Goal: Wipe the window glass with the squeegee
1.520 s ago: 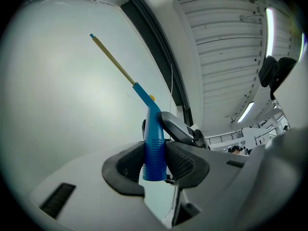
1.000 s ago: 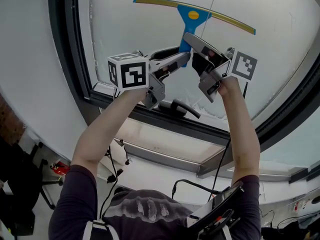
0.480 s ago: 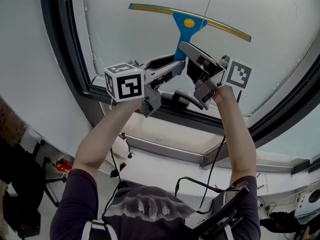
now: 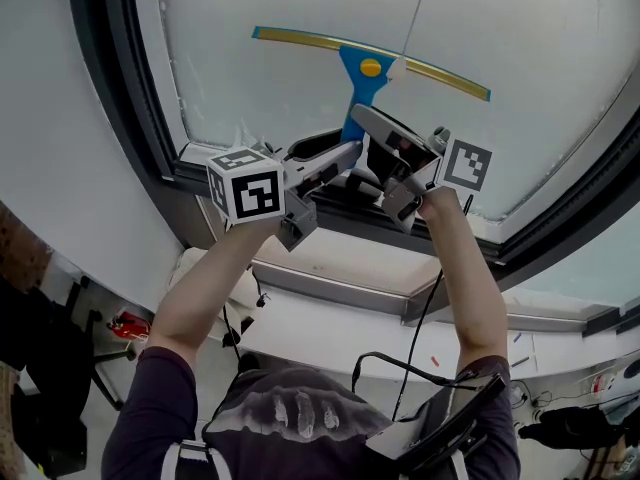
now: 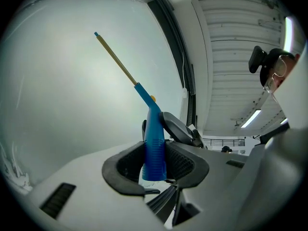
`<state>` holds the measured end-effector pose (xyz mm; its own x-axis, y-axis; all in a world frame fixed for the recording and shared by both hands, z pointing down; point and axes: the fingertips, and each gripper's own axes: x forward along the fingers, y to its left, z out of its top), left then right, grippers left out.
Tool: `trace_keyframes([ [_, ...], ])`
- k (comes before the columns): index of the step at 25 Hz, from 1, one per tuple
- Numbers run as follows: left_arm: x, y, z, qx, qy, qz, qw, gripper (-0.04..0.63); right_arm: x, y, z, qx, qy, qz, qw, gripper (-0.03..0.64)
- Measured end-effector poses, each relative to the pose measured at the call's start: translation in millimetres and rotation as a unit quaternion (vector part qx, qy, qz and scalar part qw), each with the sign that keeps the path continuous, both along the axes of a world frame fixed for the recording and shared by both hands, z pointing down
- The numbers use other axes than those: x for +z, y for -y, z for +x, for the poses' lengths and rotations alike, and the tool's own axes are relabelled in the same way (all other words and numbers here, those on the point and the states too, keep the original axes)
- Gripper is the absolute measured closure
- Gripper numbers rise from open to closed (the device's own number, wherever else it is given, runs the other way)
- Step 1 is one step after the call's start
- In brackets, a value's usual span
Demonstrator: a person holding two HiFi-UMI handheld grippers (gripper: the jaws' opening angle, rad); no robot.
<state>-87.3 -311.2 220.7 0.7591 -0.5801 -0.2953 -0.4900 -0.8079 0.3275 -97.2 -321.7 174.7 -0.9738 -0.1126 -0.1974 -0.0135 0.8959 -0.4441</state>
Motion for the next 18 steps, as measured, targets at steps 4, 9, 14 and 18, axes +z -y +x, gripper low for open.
trace_keyframes([
  [4, 32.5, -28.4, 6.8, 0.001, 0.004, -0.004, 1.0000, 0.456, 32.6, -27.5, 7.6, -0.004, 0.007, -0.012, 1.000, 0.488],
  [9, 47.3, -57.2, 17.6, -0.001, 0.012, -0.011, 0.9999, 0.456, 47.0, -55.2, 18.9, -0.018, 0.019, -0.033, 0.999, 0.488],
  [14, 68.2, -41.7, 19.2, 0.000, 0.004, -0.044, 0.9990, 0.456, 69.5, -35.1, 20.4, -0.024, 0.011, -0.066, 0.997, 0.488],
  [18, 78.4, -34.4, 19.4, 0.001, 0.001, -0.060, 0.9982, 0.456, 80.0, -26.3, 20.2, -0.025, 0.005, -0.082, 0.996, 0.488],
])
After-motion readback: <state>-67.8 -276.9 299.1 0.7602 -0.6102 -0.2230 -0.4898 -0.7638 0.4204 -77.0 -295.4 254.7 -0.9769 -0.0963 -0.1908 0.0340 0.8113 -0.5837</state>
